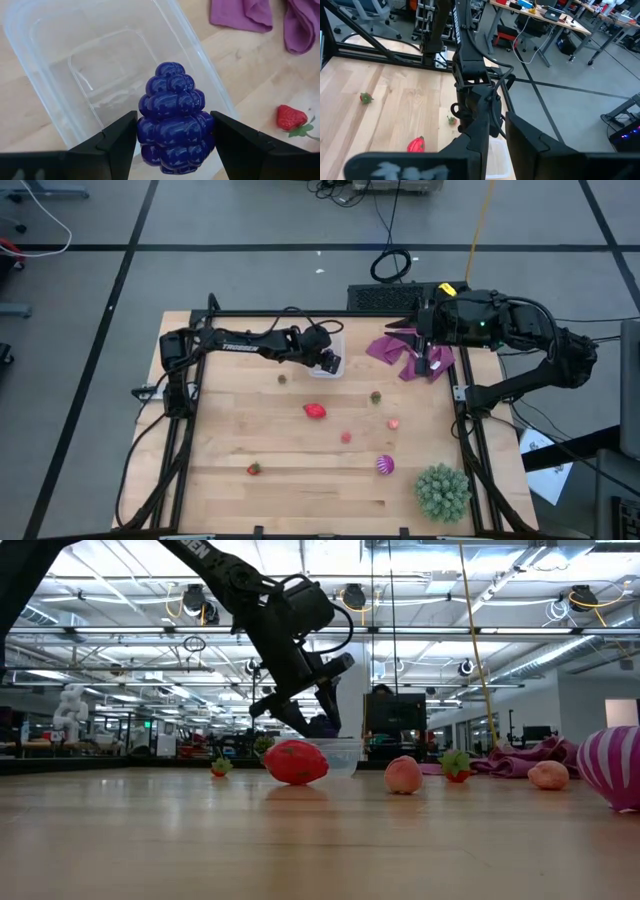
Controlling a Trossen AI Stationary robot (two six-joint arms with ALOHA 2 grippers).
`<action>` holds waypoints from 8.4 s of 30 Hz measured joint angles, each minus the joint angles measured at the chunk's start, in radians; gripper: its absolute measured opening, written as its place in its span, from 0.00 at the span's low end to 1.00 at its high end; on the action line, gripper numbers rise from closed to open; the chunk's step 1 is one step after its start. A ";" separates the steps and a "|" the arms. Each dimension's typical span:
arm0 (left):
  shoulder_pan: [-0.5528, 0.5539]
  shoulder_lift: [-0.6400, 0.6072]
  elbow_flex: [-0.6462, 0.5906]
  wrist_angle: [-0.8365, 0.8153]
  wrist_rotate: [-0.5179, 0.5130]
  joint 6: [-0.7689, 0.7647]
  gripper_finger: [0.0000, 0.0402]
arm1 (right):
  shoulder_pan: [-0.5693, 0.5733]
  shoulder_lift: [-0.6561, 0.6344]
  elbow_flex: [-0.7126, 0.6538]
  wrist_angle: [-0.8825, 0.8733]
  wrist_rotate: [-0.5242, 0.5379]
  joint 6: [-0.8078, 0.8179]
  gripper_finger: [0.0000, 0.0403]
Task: Pick and placing Produce into tupperware
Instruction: Put the blue grapes into the transparent bin, then put the top left red strawberry into the transparent bin
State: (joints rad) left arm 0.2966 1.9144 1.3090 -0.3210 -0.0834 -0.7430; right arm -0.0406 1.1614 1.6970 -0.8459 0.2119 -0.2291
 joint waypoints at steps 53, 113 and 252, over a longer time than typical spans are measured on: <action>-0.035 0.032 0.008 0.075 -0.021 0.088 0.60 | 0.000 0.000 0.000 -0.012 -0.004 0.004 0.14; -0.055 0.032 0.008 0.002 -0.086 0.103 0.60 | 0.000 0.000 0.000 -0.057 -0.005 0.004 0.14; -0.027 -0.048 -0.153 -0.436 -0.062 -0.017 0.54 | 0.001 0.000 0.000 -0.124 -0.006 0.105 0.14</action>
State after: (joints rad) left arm 0.2693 1.8668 1.1557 -0.7567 -0.1449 -0.7604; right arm -0.0396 1.1614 1.6970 -0.9703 0.2062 -0.1242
